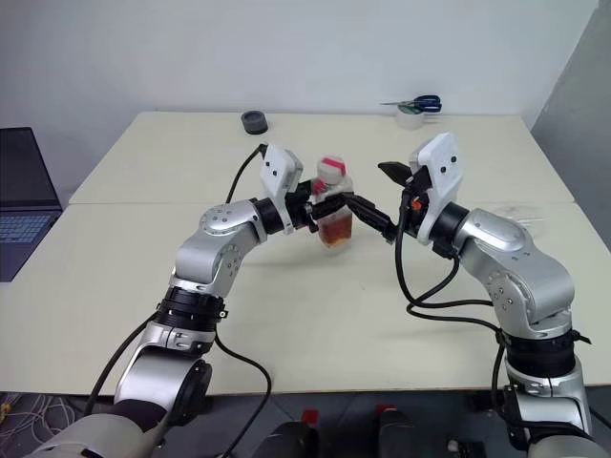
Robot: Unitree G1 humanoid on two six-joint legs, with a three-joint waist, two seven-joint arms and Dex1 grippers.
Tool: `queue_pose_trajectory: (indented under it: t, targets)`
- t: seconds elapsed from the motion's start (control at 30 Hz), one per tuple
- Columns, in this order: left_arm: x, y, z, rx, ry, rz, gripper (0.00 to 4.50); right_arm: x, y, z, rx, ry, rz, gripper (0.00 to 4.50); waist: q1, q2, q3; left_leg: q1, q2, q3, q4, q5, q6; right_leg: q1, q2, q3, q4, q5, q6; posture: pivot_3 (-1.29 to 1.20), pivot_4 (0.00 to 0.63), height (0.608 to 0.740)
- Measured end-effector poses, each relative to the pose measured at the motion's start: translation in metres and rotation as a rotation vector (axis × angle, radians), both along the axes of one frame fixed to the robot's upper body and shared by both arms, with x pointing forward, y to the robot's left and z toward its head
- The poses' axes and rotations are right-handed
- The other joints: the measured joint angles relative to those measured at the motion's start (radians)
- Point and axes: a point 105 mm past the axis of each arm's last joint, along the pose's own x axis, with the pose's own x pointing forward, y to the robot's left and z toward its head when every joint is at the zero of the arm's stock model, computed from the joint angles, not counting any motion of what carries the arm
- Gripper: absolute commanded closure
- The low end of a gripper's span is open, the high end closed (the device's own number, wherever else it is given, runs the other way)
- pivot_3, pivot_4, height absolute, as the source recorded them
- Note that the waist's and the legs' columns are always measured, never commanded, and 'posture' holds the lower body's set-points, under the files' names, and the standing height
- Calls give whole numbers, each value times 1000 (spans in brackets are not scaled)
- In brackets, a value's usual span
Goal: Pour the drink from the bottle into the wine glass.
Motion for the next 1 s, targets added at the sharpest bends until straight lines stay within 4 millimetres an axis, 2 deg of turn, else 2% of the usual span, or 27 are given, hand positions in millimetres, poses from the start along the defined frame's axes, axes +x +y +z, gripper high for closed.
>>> queue_pose_trajectory:
  t: [0.37, 0.67, 0.97, 1.0]
  targets:
    - [-9, -17, -3, 3, -10, -94, 2617, 1, 4, 2, 7, -9, -2, 0, 0, 0, 0, 0, 0, 0, 0, 0, 0, 0, 0, 0, 0, 0, 0, 0, 150, 740]
    - [-10, -22, -3, -8, -13, -108, 2617, 1, 18, 8, 64, 0, 26, 0, -10, 0, 0, 0, 0, 0, 0, 0, 0, 0, 0, 0, 0, 0, 0, 0, 150, 740]
    - [-10, -22, -3, -4, -19, -104, 2617, 6, 18, 1, 78, 43, 28, 0, -14, 0, 0, 0, 0, 0, 0, 0, 0, 0, 0, 0, 0, 0, 0, 0, 150, 740]
    - [-10, -22, -3, -4, -19, -104, 2617, 6, 18, 1, 79, 47, 29, 387, -14, 0, 0, 0, 0, 0, 0, 0, 0, 0, 0, 0, 0, 0, 0, 0, 150, 740]
